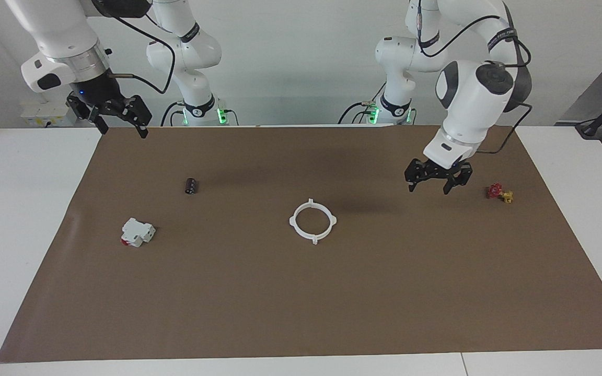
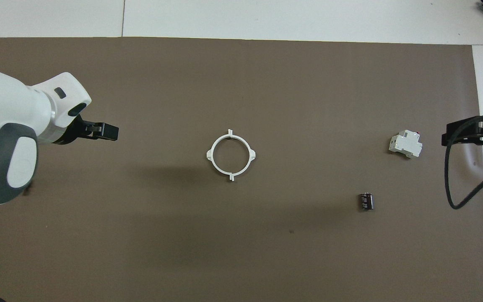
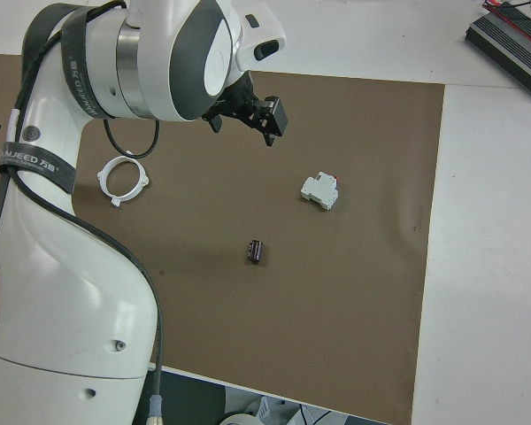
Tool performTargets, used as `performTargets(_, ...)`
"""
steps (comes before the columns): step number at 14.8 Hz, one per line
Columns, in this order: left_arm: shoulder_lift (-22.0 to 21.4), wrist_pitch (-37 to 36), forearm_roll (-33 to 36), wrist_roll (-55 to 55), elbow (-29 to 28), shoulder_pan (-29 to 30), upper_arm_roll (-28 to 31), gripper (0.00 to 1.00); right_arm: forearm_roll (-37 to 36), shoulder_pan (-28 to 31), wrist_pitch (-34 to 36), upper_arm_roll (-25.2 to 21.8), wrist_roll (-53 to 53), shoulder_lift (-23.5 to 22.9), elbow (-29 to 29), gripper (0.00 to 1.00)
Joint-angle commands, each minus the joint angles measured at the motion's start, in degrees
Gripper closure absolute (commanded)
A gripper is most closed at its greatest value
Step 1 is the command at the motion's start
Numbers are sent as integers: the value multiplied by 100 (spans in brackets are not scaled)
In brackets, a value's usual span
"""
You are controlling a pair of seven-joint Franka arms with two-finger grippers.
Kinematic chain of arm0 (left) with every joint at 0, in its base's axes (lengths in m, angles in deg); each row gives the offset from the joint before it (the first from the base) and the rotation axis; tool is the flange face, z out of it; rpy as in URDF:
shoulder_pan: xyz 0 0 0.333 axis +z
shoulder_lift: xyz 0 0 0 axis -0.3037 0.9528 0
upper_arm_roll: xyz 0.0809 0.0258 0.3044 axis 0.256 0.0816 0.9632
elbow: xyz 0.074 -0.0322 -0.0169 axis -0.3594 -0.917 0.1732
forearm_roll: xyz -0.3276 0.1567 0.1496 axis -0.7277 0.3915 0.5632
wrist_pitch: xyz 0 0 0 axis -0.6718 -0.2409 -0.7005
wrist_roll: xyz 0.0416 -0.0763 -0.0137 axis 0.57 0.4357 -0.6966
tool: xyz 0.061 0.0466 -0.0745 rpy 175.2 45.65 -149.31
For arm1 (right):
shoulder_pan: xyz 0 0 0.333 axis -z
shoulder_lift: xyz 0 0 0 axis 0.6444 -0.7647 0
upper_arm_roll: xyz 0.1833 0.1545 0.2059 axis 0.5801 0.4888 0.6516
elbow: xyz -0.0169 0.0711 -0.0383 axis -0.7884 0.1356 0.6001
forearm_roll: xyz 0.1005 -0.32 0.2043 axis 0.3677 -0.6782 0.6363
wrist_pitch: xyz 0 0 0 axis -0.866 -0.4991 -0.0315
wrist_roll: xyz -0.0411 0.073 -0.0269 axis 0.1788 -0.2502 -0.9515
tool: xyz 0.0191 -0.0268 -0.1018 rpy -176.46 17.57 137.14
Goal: Assemble drain pipe with both arms
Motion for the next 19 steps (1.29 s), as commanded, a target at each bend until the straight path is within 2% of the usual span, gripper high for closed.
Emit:
performTargets(1,-49,-775,77,430,679,370,-57,0,120,24,23,-7,22,53,48,0)
performTargets(6,56,-1962,50,476,1901,704,-57,0,120,24,14,-7,22,53,47,0)
performTargets(10,337,-2903,59,467,2737,802,-57,0,120,24,14,-7,22,53,56,0)
performTargets(12,207,-3010,41,389,2617,750,-75,0,120,24,14,-7,22,53,47,0)
performTargets(14,-196,-3080,41,327,1959,723,-92,0,120,24,23,-7,31,53,56,0)
performTargets(15,-277,-3054,41,292,1835,723,-92,0,120,24,14,-7,22,53,56,0)
performTargets(19,-330,-3019,50,291,1746,714,-110,0,120,24,23,-7,22,53,47,0)
